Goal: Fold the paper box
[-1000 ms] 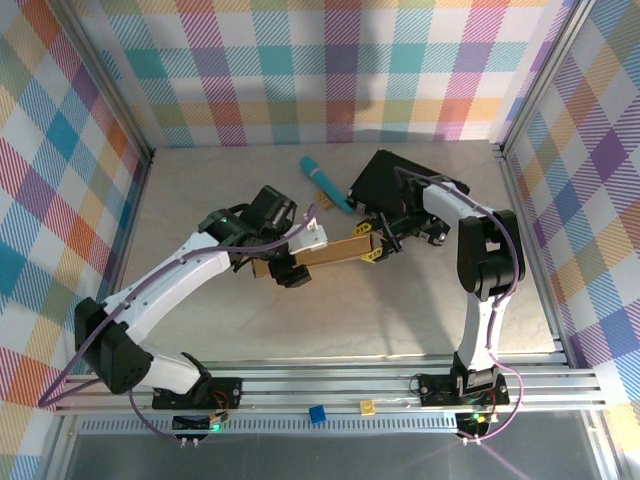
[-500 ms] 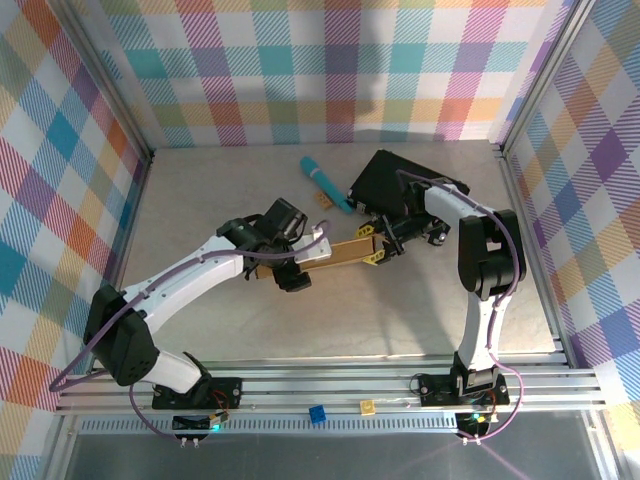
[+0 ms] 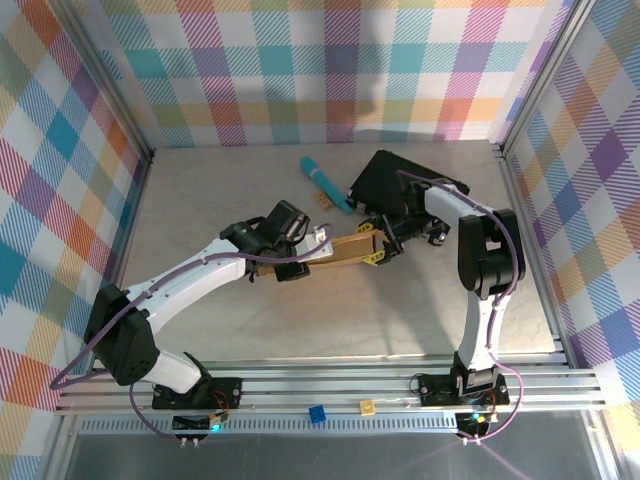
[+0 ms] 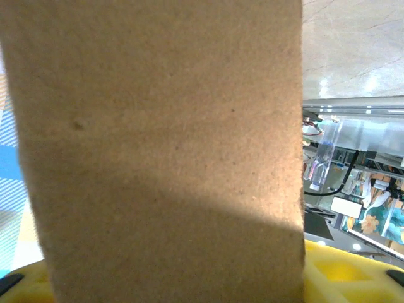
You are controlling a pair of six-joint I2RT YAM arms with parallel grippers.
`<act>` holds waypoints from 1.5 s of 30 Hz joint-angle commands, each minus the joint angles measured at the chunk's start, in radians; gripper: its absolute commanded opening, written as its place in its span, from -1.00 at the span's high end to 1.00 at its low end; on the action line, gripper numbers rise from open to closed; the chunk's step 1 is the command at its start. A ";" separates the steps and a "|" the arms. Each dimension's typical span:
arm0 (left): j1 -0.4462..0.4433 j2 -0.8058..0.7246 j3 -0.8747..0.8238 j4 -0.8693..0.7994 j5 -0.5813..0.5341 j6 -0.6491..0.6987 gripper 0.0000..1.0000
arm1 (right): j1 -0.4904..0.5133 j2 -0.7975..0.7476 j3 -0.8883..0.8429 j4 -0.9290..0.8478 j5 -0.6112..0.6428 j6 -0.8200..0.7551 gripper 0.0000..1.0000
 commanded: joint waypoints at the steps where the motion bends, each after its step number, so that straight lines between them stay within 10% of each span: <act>1: -0.003 0.008 -0.013 -0.029 0.039 0.000 0.10 | -0.008 0.019 0.026 0.004 0.047 0.022 -0.27; 14: 0.060 -0.031 0.072 -0.215 0.166 -0.007 0.06 | -0.095 -0.130 0.338 -0.171 0.520 -0.263 -0.57; 19: 0.096 -0.057 0.046 -0.265 0.207 -0.007 0.05 | -0.060 -0.406 0.190 0.183 0.714 -0.474 -0.31; 26: 0.140 -0.079 0.047 -0.317 0.243 0.015 0.00 | 0.050 -0.689 -0.207 0.655 0.564 -1.007 -0.13; 32: 0.158 -0.082 0.038 -0.321 0.243 0.023 0.01 | 0.111 -0.696 -0.230 0.505 0.533 -1.416 -0.09; 45: 0.160 -0.079 0.036 -0.306 0.231 0.013 -0.04 | 0.228 -0.634 -0.219 0.427 0.697 -1.476 0.00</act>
